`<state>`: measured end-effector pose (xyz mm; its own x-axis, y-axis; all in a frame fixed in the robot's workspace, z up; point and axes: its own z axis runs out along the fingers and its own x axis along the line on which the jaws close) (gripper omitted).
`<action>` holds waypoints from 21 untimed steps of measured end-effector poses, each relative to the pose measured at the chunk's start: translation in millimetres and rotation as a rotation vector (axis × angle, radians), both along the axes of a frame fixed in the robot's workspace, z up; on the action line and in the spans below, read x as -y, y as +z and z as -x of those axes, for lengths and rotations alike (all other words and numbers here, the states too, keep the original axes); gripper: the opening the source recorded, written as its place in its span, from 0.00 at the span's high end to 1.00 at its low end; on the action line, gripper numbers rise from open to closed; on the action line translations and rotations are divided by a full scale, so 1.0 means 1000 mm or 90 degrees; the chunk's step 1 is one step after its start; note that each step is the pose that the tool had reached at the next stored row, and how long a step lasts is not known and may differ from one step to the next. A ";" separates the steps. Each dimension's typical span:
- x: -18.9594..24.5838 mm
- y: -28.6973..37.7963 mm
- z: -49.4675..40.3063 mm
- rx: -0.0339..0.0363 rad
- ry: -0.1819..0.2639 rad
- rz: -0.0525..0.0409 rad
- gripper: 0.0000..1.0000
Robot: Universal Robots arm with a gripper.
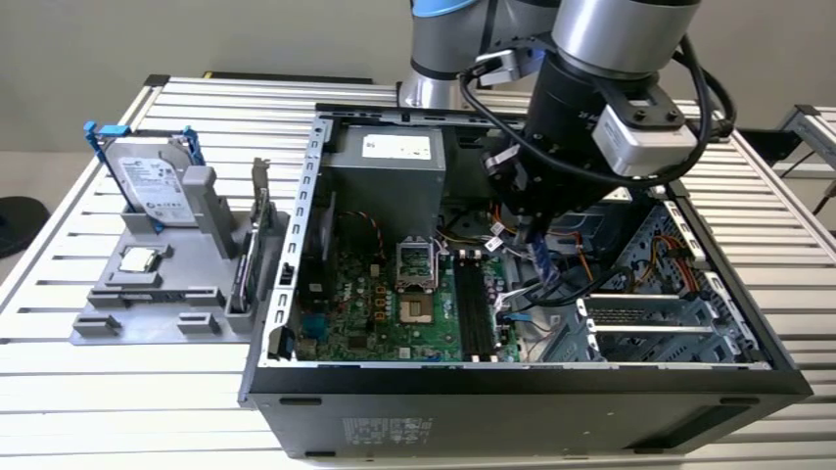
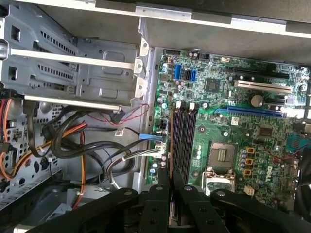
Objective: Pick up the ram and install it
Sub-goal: 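Insert the ram into the slot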
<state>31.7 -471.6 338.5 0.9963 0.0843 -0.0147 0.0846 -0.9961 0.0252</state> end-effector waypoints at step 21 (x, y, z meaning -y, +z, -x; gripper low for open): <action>-0.0059 -0.0096 0.0000 0.0000 -0.003 0.0002 1.00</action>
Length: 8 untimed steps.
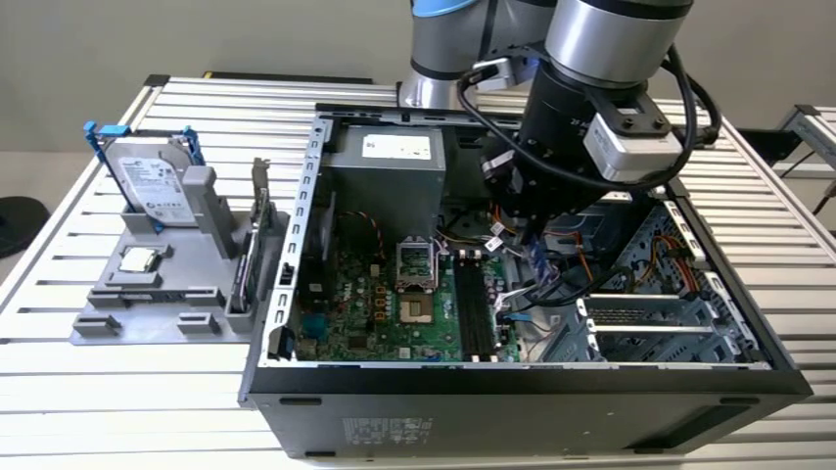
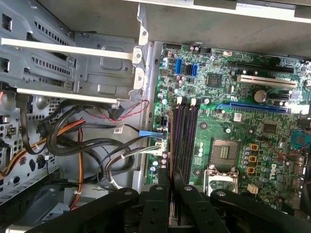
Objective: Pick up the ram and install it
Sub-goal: 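Insert the ram into the slot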
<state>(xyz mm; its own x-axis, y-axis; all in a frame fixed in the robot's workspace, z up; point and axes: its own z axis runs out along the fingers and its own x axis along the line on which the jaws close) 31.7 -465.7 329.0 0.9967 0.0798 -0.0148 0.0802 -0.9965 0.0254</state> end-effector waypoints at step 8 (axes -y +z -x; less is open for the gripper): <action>-0.0005 -0.0023 0.0000 0.0000 0.000 0.0001 1.00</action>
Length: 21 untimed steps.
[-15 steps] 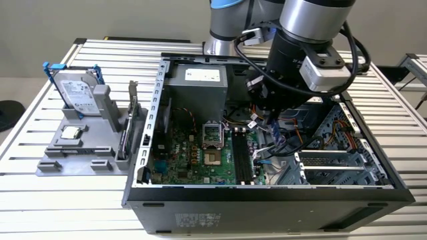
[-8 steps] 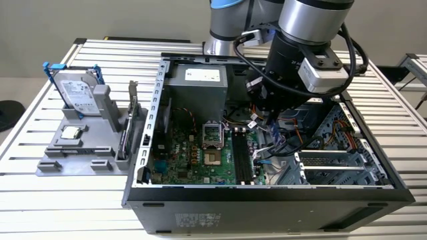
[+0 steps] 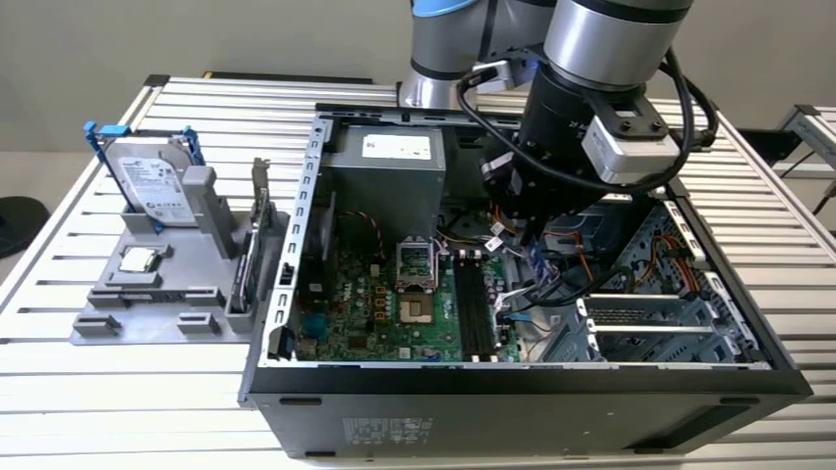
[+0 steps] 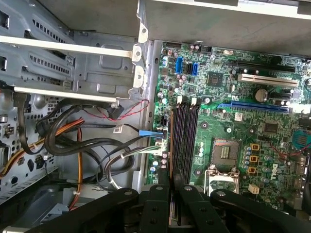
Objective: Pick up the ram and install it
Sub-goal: 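Insert the ram into the slot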
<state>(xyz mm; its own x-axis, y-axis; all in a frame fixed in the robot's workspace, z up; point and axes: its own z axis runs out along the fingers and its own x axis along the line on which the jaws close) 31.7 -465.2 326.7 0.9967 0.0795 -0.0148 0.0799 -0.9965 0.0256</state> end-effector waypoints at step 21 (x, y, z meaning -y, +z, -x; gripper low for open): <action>0.0000 -0.0042 0.0000 0.0000 0.000 0.0000 1.00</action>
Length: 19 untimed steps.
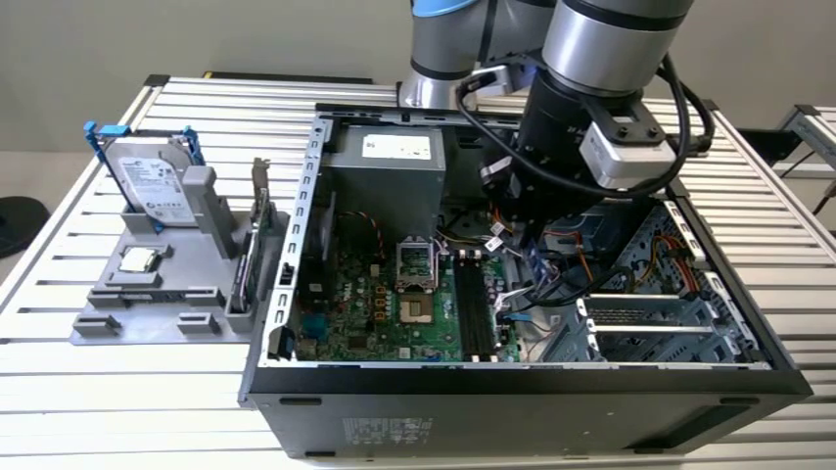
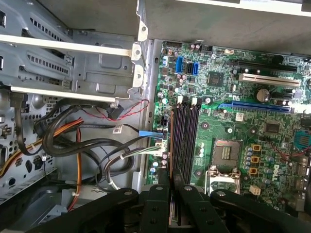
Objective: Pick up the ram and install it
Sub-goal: 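Insert the ram into the slot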
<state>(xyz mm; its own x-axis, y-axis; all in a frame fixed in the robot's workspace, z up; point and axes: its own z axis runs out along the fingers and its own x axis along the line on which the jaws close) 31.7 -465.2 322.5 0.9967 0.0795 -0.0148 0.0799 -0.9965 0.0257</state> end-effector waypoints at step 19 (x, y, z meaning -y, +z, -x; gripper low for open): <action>0.0000 -0.0048 0.0000 0.0000 0.000 0.0000 1.00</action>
